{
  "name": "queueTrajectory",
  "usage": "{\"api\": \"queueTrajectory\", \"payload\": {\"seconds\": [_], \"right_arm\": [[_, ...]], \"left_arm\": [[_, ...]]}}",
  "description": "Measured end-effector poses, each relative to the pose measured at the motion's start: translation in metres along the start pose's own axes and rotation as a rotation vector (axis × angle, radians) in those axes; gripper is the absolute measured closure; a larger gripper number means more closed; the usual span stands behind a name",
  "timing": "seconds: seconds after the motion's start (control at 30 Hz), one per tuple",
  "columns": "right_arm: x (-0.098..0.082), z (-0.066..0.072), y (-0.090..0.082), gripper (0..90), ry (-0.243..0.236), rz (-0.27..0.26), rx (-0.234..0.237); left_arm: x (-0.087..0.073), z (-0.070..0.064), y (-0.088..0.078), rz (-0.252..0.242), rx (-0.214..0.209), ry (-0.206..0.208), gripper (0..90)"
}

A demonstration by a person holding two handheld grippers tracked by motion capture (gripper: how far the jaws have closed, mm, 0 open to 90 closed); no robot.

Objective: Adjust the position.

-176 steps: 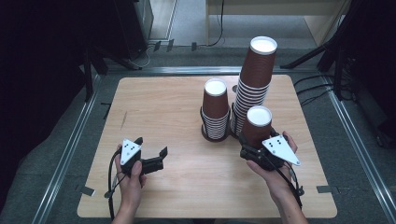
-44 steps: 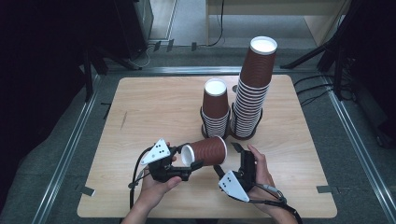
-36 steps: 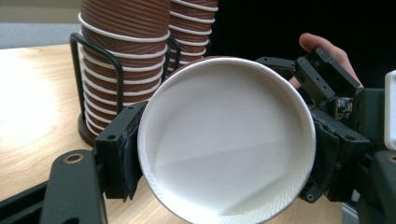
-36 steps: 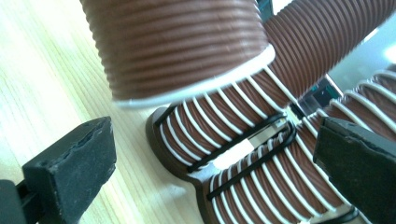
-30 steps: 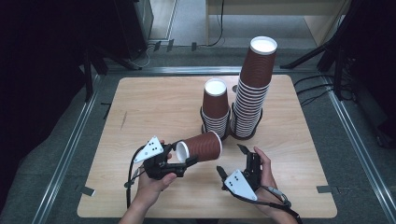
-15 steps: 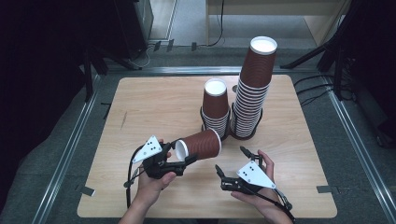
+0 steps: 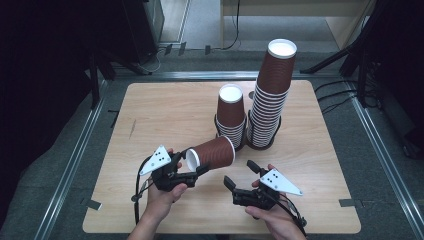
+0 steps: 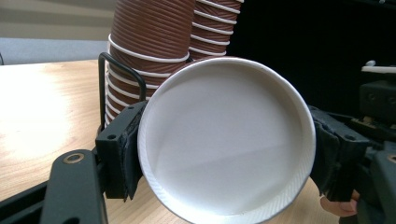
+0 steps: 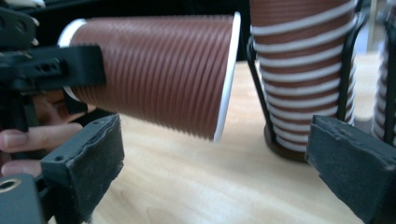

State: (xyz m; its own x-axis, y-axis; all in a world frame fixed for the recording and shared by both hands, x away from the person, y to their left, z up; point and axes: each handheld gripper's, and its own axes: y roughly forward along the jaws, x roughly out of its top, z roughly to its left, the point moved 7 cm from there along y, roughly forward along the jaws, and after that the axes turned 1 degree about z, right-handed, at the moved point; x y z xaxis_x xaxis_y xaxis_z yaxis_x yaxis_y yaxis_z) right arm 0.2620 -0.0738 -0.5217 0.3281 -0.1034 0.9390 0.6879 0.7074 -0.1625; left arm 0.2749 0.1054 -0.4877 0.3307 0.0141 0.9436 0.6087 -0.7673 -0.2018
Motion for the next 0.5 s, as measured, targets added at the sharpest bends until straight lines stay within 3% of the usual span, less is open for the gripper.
{"api": "queueTrajectory", "payload": {"seconds": [0.27, 0.37, 0.5], "right_arm": [[-0.0006, -0.0007, 0.0026, 0.0, 0.094, 0.017, -0.042], [0.0027, -0.0006, 0.0042, 0.0, 0.170, 0.008, -0.086], [0.0012, 0.0015, 0.0070, 0.0, 0.245, 0.012, -0.103]], "left_arm": [[0.0017, -0.0011, -0.0017, -0.016, 0.007, 0.008, 24.5], [0.0021, -0.0030, -0.0020, -0.029, 0.004, 0.011, 24.4], [0.0019, -0.0037, -0.0010, -0.039, 0.008, 0.013, 24.4]]}}
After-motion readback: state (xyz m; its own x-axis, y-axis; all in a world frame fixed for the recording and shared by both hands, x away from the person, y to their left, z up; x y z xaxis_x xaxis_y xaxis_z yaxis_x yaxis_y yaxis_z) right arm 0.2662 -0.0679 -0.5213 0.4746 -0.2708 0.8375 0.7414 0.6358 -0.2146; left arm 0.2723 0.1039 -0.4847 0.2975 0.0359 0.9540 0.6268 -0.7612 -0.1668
